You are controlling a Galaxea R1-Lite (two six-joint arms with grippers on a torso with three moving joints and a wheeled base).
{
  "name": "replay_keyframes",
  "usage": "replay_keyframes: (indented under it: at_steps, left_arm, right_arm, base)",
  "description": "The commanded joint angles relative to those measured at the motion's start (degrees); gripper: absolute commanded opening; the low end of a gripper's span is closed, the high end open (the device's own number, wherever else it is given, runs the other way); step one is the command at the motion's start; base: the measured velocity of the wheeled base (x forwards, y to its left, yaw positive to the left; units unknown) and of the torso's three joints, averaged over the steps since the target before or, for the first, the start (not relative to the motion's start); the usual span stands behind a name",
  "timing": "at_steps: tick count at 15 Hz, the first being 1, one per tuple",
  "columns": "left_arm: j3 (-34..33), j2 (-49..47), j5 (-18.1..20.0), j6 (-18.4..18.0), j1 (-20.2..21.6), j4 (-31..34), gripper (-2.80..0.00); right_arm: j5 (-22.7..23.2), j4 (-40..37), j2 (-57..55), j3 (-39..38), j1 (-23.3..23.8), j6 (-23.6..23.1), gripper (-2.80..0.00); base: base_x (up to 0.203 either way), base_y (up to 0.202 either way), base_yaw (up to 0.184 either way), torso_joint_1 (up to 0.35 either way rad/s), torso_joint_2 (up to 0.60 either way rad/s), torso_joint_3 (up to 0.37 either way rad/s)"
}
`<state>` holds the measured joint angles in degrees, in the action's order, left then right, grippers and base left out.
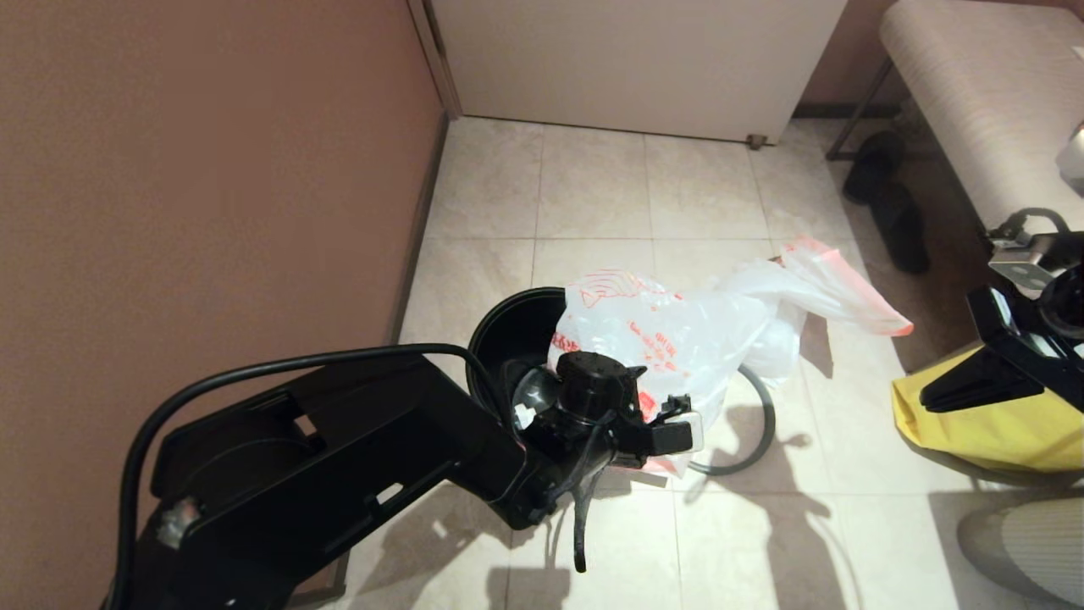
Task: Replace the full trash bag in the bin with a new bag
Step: Put the new garbage bag on the trash can
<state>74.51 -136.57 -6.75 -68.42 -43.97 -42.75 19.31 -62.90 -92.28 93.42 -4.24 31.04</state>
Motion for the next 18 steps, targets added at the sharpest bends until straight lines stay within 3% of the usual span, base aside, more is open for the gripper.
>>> replay_keyframes:
  at_steps: [1, 5, 13, 18]
  left_arm:
    - [1.3, -0.4, -0.1, -7.9, 0.2, -0.2, 0.00]
    - [5.3, -4.4, -0.2, -16.0, 0.8, -0.5, 0.00]
    - [6.8, -5.5, -2.5, -22.5, 0.4, -0.6, 0.00]
    - [23.4, -13.1, -1.8, -22.4, 2.7, -2.6, 0.00]
  right_arm:
    - [0.1, -0.4, -0.2, -0.3, 0.1, 0.2, -2.80]
    - [0.1, -0.3, -0.8, -0.4, 1.6, 0.1, -2.80]
    - [0.7, 0.0, -2.1, -2.0, 2.5, 0.0, -2.80]
    - [1.3, 0.1, -2.3, -2.5, 4.8, -2.2, -2.80]
  base:
    - [0.000, 0.000, 0.000, 0.000, 0.00, 0.000]
    - [0.000, 0.000, 0.000, 0.000, 0.00, 0.000]
    - [0.000, 0.000, 0.000, 0.000, 0.00, 0.000]
    - [0.000, 0.000, 0.000, 0.000, 0.00, 0.000]
